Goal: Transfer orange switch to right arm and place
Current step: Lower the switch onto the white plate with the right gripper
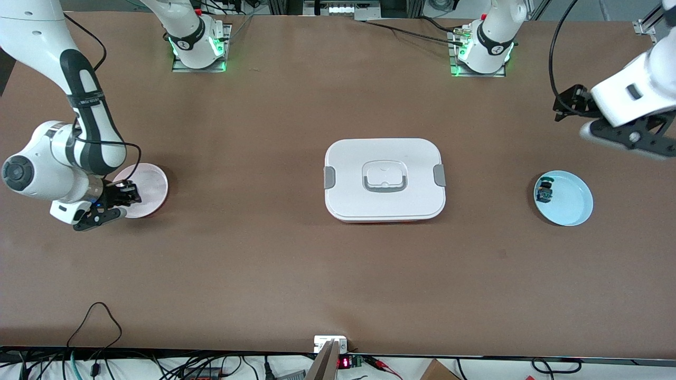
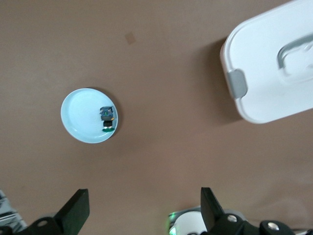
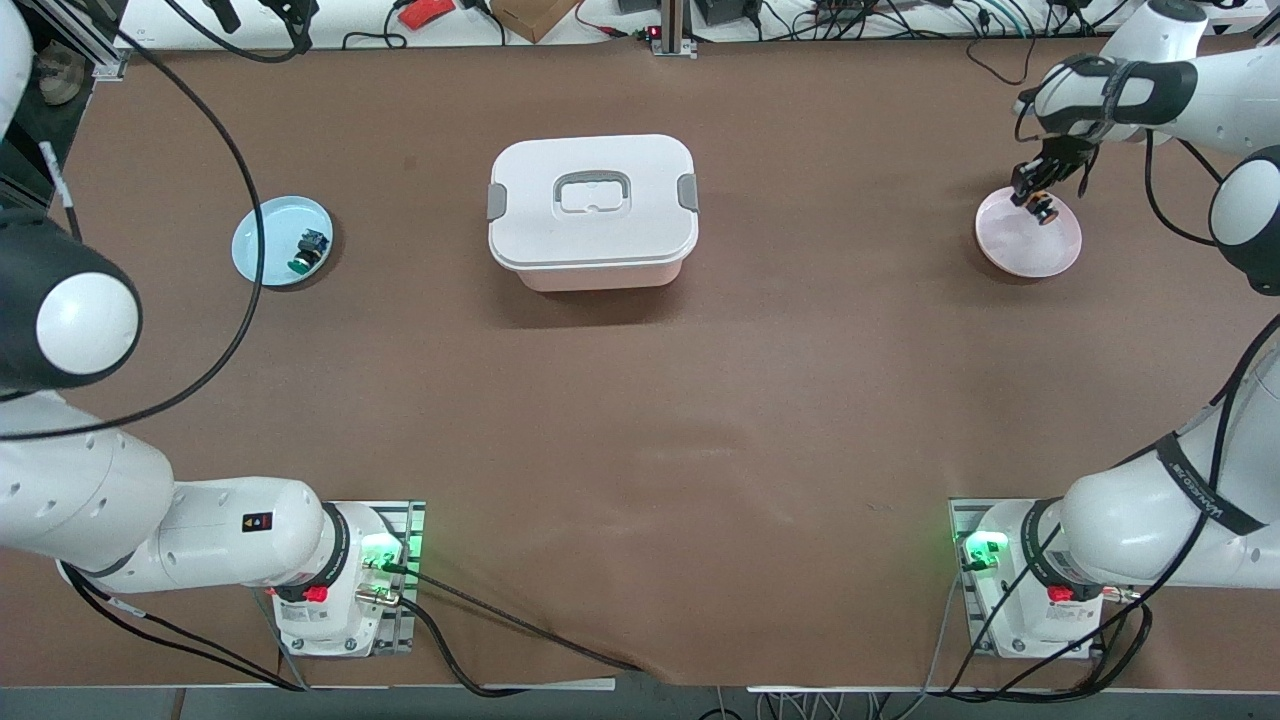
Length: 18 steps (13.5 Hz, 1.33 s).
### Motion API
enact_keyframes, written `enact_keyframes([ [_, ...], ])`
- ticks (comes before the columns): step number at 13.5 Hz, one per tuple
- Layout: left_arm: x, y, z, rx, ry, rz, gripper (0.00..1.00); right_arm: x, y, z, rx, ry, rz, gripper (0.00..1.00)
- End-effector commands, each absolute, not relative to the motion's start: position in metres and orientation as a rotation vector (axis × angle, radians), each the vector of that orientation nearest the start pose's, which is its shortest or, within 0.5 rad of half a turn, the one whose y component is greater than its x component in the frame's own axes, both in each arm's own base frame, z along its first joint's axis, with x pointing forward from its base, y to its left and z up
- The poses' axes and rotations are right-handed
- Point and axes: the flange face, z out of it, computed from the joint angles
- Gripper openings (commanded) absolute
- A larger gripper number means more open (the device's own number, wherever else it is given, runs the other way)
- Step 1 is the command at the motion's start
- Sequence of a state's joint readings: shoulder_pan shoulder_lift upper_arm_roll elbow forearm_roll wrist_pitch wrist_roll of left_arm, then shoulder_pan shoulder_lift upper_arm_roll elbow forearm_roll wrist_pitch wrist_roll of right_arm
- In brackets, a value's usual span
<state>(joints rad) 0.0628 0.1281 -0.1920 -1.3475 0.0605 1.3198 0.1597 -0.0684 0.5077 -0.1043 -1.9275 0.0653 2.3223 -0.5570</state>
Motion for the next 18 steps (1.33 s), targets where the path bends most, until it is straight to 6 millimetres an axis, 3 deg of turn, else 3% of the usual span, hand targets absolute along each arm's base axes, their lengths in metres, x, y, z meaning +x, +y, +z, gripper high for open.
enact_keyframes([
  [1, 0.54, -0.057, 0.625, -3.123, 0.243, 0.149, 1.0, 0.589, -0.1, 0.201, -3.075, -0.511, 0.153, 0.02],
  [3, 0.532, -0.056, 0.62, -3.118, 0.084, 0.029, 1.0, 0.588, -0.1, 0.2, -3.08, -0.475, 0.161, 0.02],
  [4, 0.525, -0.054, 0.621, -3.115, 0.081, 0.012, 1.0, 0.588, -0.099, 0.2, -3.079, -0.481, 0.163, 0.09],
  [5, 0.521, -0.056, 0.619, -3.115, 0.088, 0.026, 1.0, 0.589, -0.101, 0.2, -3.081, -0.475, 0.154, 0.88],
  [6, 0.52, -0.055, 0.618, -3.115, 0.088, 0.033, 1.0, 0.59, -0.102, 0.203, -3.08, -0.492, 0.144, 1.0],
  [9, 0.524, -0.041, 0.613, -3.114, 0.05, 0.088, 1.0, 0.593, -0.099, 0.211, -3.081, -0.506, 0.131, 1.0],
  [12, 0.525, -0.042, 0.611, -3.113, 0.052, 0.105, 1.0, 0.6, -0.089, 0.25, -3.082, -0.548, 0.062, 1.0],
  [16, 0.525, -0.036, 0.612, -3.114, 0.069, 0.108, 1.0, 0.613, -0.045, 0.327, -3.032, -0.634, 0.129, 1.0],
  [18, 0.525, -0.037, 0.612, -3.115, 0.076, 0.108, 1.0, 0.609, -0.024, 0.366, -3.028, -0.607, 0.144, 1.0],
])
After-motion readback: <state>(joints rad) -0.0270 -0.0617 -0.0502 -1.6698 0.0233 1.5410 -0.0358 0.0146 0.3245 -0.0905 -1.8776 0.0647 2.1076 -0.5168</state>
